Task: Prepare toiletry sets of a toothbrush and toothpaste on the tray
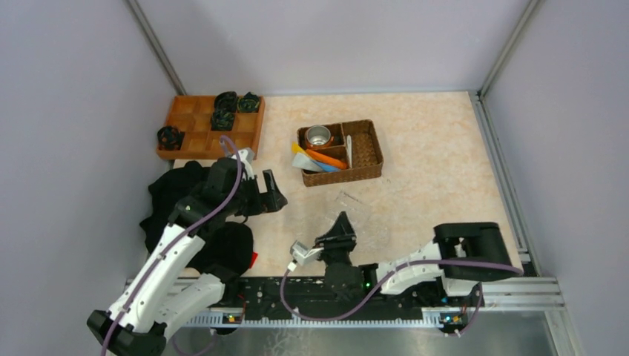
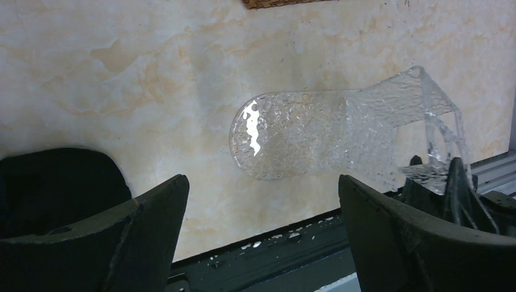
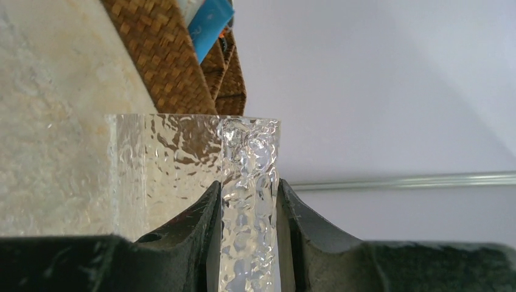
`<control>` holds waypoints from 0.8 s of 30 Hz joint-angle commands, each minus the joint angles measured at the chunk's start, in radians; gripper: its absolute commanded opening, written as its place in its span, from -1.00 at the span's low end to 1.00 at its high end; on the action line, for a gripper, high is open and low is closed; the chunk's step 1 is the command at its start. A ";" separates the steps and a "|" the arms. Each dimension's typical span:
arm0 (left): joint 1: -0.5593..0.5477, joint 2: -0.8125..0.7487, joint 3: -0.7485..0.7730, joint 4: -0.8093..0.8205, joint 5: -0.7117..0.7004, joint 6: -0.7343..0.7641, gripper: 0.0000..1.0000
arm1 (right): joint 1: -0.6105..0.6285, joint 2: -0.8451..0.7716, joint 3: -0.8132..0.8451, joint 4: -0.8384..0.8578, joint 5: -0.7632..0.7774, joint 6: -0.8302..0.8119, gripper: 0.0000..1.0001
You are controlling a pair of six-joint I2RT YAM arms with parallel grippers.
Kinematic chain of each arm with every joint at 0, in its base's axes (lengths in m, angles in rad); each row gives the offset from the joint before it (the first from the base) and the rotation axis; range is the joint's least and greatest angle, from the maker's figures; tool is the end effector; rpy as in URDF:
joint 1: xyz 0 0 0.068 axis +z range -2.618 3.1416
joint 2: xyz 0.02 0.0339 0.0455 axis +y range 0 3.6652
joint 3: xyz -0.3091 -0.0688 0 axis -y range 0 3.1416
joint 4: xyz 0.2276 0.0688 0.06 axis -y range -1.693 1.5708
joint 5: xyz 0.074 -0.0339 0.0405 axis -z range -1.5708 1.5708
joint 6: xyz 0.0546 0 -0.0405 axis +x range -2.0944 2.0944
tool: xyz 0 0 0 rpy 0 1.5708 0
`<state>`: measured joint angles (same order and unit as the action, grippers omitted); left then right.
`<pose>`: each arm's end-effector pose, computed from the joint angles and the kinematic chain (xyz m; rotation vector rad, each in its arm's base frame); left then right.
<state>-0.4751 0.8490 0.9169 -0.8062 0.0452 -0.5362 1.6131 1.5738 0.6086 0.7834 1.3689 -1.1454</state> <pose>0.1179 -0.0634 0.3343 -0.0488 2.3754 -0.5557 0.0415 0.2854 0.2543 -1.1787 1.1861 -0.8309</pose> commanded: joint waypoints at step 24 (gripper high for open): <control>0.006 -0.139 0.002 -0.115 -0.001 0.001 0.98 | 0.105 0.547 0.036 0.938 0.137 -0.529 -1.00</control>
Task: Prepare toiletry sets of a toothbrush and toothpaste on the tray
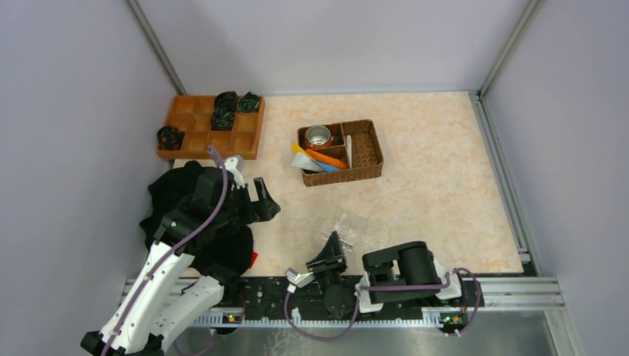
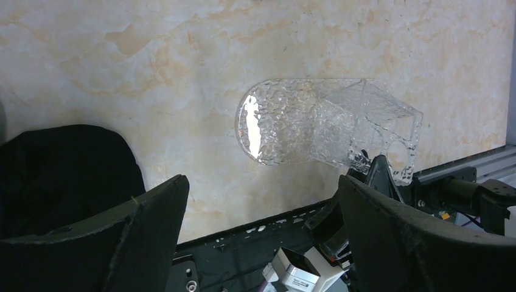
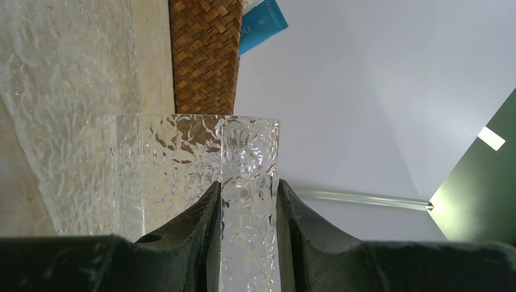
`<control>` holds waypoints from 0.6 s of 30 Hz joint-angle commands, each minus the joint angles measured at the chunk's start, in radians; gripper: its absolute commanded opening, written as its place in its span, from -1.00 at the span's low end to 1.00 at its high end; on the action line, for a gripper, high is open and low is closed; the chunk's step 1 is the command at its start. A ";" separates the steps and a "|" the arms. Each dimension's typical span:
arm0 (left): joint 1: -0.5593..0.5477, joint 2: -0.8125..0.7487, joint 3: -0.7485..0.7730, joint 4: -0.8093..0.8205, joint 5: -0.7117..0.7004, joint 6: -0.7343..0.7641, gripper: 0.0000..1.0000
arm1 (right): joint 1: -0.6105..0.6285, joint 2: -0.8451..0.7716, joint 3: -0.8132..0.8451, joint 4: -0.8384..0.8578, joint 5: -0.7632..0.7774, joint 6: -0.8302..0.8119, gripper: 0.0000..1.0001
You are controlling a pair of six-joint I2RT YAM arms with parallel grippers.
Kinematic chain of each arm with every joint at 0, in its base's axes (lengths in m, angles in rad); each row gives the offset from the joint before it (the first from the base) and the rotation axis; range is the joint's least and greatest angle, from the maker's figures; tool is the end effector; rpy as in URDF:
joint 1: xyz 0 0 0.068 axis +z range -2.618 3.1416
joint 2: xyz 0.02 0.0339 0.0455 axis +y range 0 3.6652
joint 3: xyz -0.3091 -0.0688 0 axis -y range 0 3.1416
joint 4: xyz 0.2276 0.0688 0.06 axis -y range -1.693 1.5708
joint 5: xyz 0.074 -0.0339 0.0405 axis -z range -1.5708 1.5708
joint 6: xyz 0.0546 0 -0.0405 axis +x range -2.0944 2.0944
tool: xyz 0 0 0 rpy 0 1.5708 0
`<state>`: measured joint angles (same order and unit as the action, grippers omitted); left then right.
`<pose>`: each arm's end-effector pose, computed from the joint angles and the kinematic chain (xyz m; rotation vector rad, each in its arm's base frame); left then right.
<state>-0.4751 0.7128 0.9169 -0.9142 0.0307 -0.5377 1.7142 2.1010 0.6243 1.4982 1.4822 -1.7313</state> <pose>0.0831 -0.0447 0.3367 -0.0569 2.3442 -0.5535 0.0058 0.3406 0.1609 -1.3961 0.9548 -1.1413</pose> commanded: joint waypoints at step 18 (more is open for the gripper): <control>0.006 0.028 -0.006 0.021 0.026 0.002 0.98 | 0.007 0.108 0.058 0.224 0.048 0.142 -0.13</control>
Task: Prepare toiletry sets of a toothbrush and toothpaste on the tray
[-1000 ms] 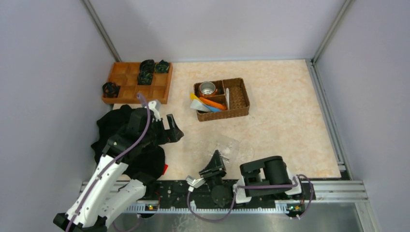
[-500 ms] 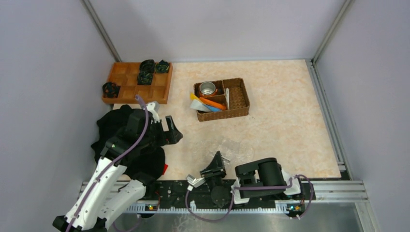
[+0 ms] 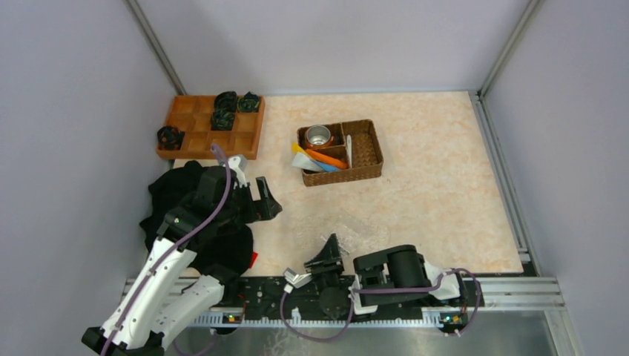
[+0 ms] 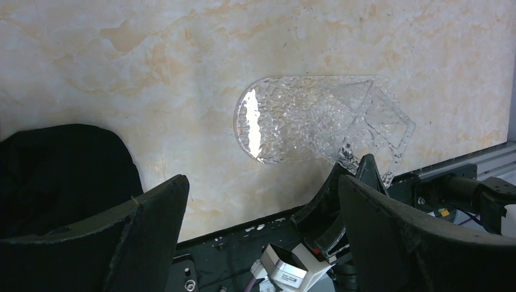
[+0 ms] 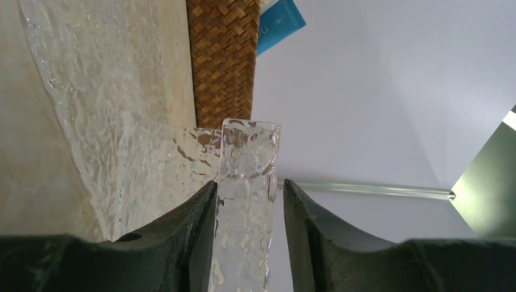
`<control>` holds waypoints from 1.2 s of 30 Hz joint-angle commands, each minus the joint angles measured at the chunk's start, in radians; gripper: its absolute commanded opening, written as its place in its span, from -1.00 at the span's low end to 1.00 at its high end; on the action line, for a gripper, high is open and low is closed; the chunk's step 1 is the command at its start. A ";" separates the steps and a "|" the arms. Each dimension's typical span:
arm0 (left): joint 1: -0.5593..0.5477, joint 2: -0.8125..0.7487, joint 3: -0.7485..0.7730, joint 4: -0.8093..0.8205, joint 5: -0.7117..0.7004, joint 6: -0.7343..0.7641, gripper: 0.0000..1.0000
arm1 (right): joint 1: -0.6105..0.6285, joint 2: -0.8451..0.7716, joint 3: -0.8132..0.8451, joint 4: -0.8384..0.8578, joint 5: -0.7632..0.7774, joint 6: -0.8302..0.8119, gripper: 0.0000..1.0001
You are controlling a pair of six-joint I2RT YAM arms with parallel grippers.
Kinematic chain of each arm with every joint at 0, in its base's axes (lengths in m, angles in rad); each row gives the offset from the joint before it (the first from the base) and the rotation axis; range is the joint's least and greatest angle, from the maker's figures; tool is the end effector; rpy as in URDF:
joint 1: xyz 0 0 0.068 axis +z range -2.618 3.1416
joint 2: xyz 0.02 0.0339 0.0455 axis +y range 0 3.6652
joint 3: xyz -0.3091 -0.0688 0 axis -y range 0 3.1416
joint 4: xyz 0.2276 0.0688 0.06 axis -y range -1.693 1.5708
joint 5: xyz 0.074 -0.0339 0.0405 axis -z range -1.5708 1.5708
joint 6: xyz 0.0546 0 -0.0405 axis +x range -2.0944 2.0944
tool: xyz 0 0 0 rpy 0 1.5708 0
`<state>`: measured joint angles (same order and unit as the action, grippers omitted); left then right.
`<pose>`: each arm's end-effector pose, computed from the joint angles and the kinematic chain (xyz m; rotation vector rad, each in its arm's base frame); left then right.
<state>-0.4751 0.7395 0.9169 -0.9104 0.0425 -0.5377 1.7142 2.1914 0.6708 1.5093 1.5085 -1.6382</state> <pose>0.0884 -0.0481 0.3350 -0.0518 2.3697 -0.5559 0.0041 0.3527 0.1398 -1.3509 1.0126 -1.1148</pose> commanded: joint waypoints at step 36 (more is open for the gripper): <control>0.006 0.207 -0.070 0.244 0.123 0.033 0.61 | 0.281 -1.600 -0.117 -0.222 0.229 0.770 -0.39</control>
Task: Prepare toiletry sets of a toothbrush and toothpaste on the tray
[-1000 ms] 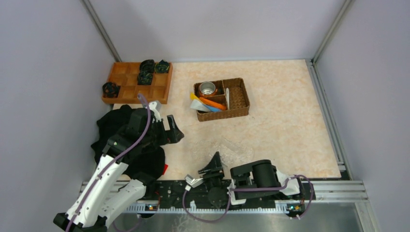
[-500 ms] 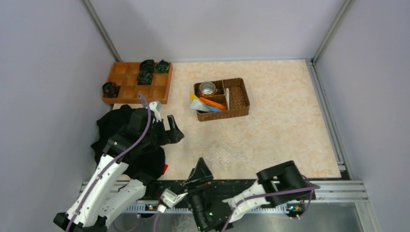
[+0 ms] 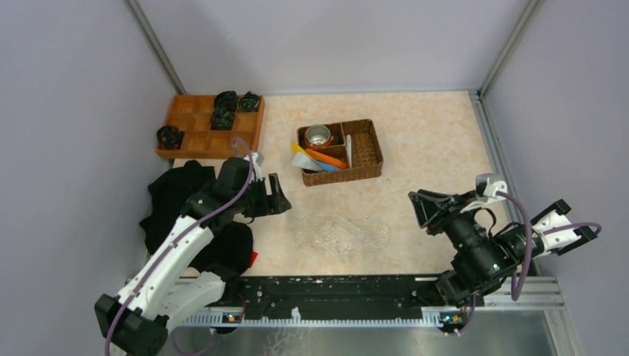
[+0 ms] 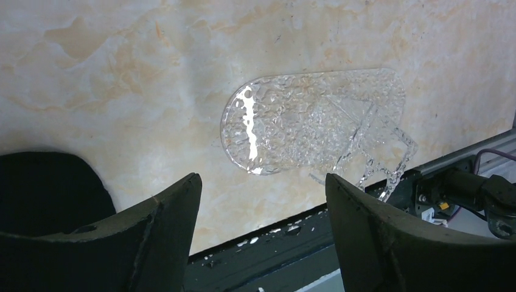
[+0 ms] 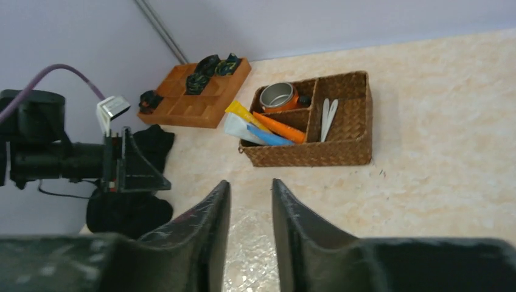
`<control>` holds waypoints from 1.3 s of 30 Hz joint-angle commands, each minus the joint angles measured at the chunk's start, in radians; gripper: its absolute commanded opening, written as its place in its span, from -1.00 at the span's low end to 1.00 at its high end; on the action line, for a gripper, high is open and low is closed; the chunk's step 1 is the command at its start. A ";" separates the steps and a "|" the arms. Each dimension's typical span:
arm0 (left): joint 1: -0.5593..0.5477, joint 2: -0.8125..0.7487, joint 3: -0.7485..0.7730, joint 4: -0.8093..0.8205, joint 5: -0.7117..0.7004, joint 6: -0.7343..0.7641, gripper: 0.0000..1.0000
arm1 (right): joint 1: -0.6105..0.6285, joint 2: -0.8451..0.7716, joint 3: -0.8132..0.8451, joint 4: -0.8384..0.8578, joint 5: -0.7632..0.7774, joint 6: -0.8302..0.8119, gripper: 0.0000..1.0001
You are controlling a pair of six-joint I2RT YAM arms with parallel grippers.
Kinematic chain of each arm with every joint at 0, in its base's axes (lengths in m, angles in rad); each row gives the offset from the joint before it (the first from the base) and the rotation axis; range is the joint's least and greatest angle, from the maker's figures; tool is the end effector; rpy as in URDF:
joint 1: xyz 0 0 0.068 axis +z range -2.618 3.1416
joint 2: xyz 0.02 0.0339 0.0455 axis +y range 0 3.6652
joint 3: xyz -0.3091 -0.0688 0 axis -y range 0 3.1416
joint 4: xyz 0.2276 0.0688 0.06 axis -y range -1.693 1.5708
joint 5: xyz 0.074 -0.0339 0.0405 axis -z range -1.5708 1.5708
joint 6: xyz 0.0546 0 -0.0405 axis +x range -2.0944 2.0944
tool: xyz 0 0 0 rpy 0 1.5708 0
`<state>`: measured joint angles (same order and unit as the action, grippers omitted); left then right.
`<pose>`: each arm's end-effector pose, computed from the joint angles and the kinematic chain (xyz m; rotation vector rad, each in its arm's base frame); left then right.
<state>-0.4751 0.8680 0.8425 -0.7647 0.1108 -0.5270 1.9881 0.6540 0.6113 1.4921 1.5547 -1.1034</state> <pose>0.1213 -0.0692 0.3124 -0.0077 2.4413 -0.6010 0.0444 0.0347 0.4261 -0.0581 1.5854 0.6018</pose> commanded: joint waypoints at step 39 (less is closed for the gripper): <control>0.008 0.187 -0.041 0.214 0.108 0.030 0.72 | -1.243 0.346 0.261 -2.082 -1.249 1.664 -0.39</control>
<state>-0.4747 1.0351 0.8185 -0.6140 0.1894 -0.5037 0.7528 1.0973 1.0054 -0.4324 0.2646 0.3309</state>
